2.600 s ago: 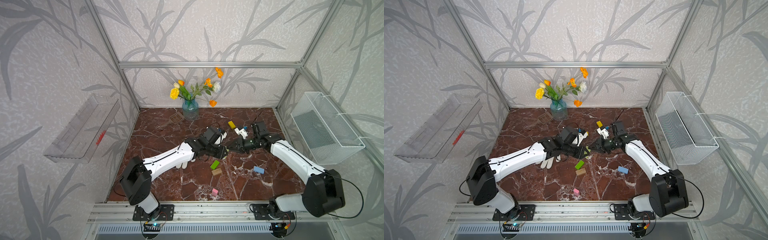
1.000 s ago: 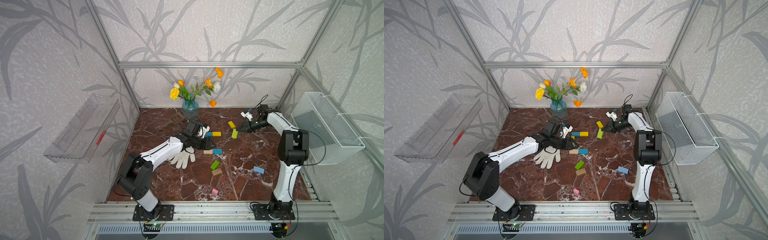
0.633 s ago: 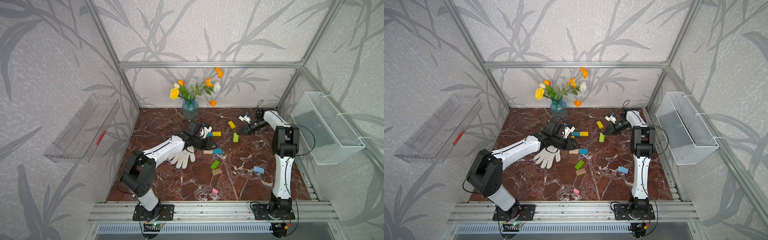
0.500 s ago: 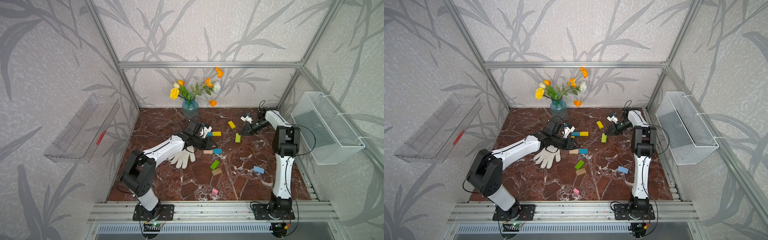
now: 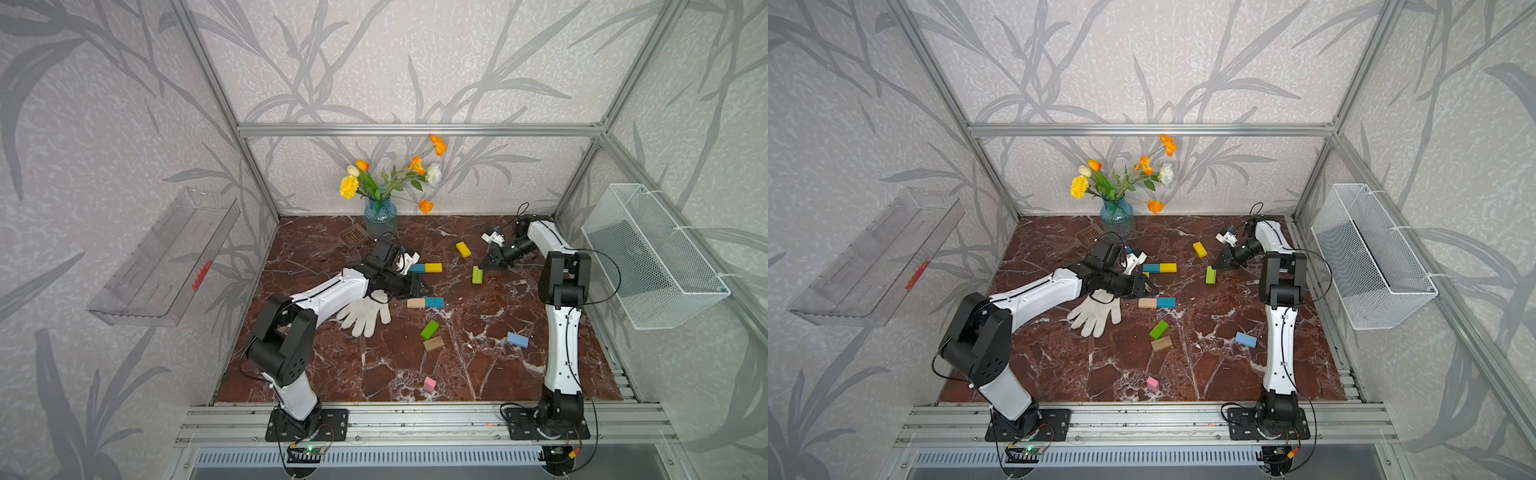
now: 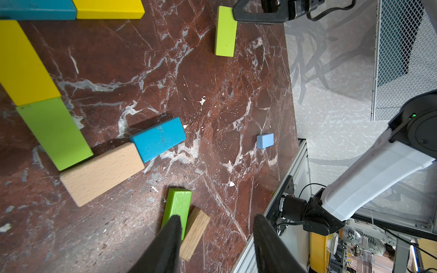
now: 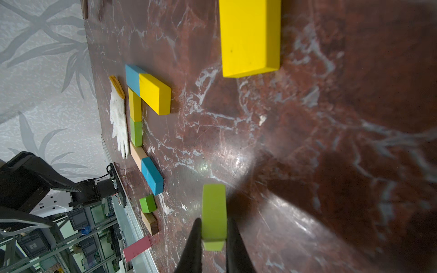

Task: Assemble the letter c with building blocks
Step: Place the building block at the center of the board.

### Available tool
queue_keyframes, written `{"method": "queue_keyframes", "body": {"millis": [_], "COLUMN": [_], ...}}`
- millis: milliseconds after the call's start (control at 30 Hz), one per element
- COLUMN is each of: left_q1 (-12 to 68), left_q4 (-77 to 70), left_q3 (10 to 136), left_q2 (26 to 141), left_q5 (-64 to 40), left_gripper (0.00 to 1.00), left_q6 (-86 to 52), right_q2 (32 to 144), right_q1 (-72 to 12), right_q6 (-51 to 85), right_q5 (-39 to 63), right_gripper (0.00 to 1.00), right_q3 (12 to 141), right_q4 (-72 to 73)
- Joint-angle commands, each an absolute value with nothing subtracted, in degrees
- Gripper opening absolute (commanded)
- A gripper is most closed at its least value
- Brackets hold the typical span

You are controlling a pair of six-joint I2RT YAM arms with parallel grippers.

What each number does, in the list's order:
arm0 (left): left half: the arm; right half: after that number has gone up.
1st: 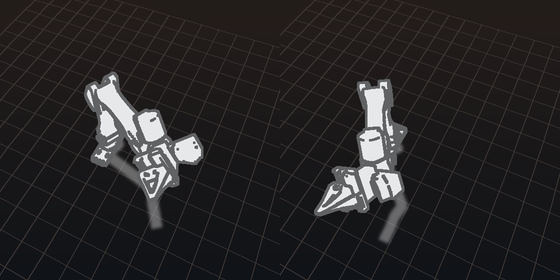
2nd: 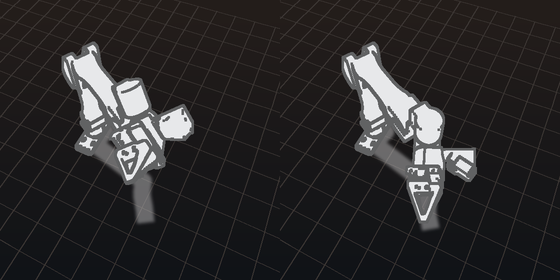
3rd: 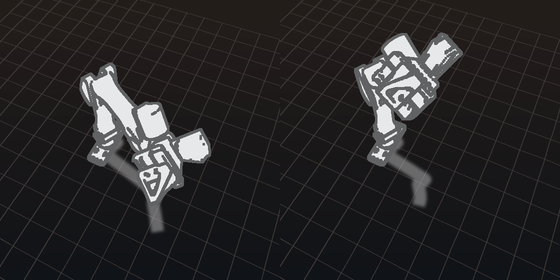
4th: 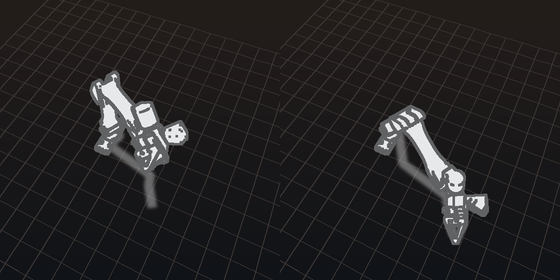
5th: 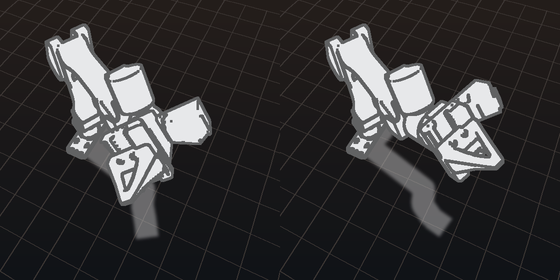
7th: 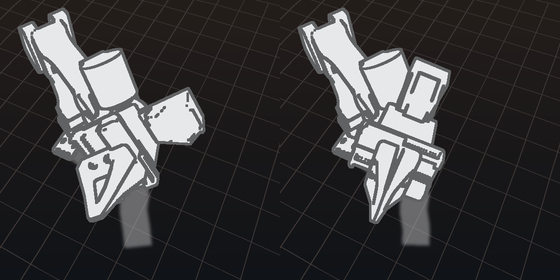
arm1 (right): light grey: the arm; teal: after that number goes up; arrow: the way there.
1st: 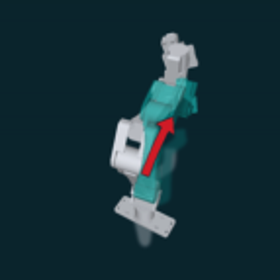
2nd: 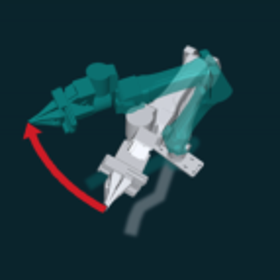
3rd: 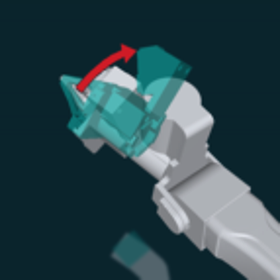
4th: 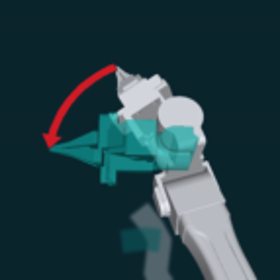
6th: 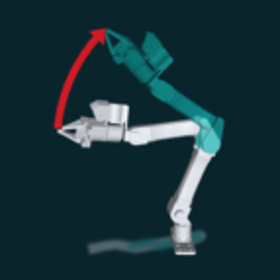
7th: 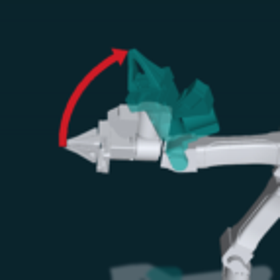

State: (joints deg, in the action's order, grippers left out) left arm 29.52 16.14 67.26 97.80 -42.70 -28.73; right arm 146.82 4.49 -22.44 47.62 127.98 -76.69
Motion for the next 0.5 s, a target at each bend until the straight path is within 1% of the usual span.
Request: {"method": "queue_keyframes", "body": {"millis": [0, 133, 167, 300, 467], "left_q1": [29.1, 28.9, 29.0, 28.9, 28.8], "left_q4": [14.8, 14.7, 14.7, 14.6, 14.7], "left_q3": [67.6, 67.8, 67.8, 67.9, 67.8], "left_q2": [98.1, 98.6, 98.7, 98.9, 99.0], "left_q5": [-44.6, -45.1, -45.2, -45.3, -45.2], "left_gripper": [0.50, 0.50, 0.50, 0.50, 0.50], "left_q6": [-29.3, -29.4, -29.4, -29.5, -29.8], "right_q2": [149.6, 151.1, 151.4, 152.2, 151.1], "right_q1": [4.4, 4.4, 4.4, 4.3, 4.3], "right_q6": [-22.8, -22.8, -22.6, -21.9, -20.2], "right_q5": [47.6, 47.7, 47.7, 48.0, 47.3], "right_gripper": [0.06, 0.09, 0.11, 0.29, 0.47], "right_q3": [131.5, 133.5, 134.1, 135.6, 135.5], "right_q4": [-79.8, -80.1, -80.1, -79.9, -78.4]}}
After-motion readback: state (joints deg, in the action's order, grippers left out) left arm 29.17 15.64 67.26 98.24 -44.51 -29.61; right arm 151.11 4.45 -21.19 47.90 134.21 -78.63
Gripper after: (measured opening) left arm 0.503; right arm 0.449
